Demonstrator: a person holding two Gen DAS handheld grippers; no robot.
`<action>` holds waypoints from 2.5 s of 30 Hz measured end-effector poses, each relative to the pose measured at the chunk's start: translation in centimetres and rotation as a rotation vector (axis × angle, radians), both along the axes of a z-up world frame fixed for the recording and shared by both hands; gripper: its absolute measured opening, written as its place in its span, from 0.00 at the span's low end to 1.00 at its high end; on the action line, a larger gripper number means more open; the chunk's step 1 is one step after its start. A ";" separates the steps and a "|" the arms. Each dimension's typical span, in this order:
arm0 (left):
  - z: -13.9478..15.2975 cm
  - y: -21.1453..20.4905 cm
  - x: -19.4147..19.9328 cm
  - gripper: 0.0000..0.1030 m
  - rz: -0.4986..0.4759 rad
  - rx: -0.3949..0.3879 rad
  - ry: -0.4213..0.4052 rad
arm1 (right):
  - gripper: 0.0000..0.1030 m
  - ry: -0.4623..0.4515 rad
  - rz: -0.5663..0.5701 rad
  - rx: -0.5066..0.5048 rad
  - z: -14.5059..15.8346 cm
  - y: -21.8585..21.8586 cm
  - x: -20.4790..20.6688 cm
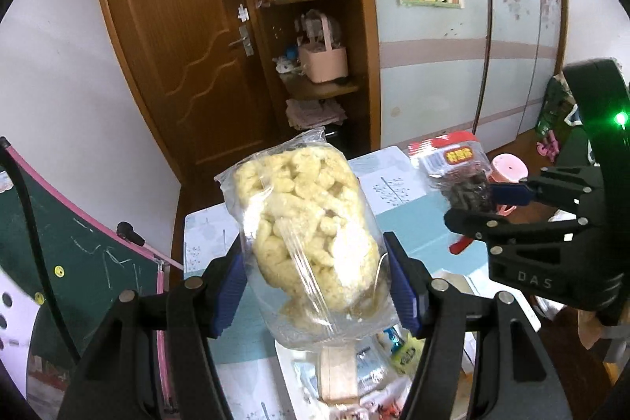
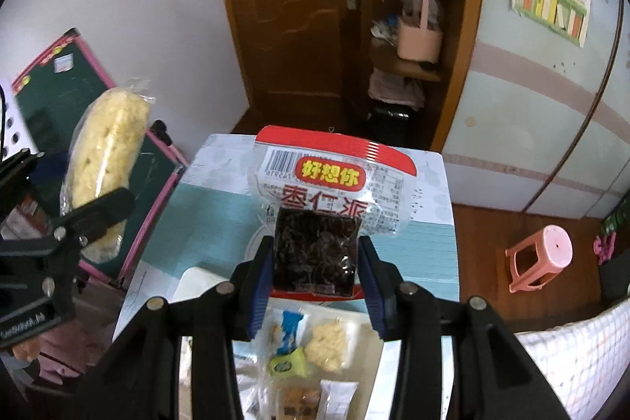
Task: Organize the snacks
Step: 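Carry both bags over the white tray and release them inside, then move both tools back over the nut packet and Cookies bag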
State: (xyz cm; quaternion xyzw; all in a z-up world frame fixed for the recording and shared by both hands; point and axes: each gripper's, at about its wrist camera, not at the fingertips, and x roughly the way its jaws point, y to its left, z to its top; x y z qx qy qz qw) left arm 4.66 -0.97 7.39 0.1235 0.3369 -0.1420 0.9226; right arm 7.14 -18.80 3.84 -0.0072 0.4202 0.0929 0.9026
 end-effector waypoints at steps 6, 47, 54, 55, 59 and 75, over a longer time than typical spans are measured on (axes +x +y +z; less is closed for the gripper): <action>-1.0 0.6 -3.8 0.61 0.002 0.017 -0.019 | 0.40 -0.019 0.028 0.022 0.2 0.4 -2.9; -13.0 0.8 -4.9 0.99 -0.056 -0.004 0.202 | 0.56 0.203 -0.008 0.013 -8.9 1.7 -4.4; -13.1 0.9 -4.7 0.99 -0.049 0.011 0.195 | 0.56 0.219 -0.019 0.027 -9.2 1.2 -3.9; -13.1 0.9 -4.7 0.99 -0.046 0.014 0.189 | 0.56 0.223 -0.020 0.029 -9.3 1.1 -3.8; -12.8 1.2 -4.1 0.99 -0.014 0.033 0.153 | 0.56 0.227 -0.025 0.029 -9.4 0.8 -3.5; -7.8 6.8 4.9 0.99 0.152 0.020 0.160 | 0.56 0.141 -0.085 0.036 -5.2 -1.7 1.7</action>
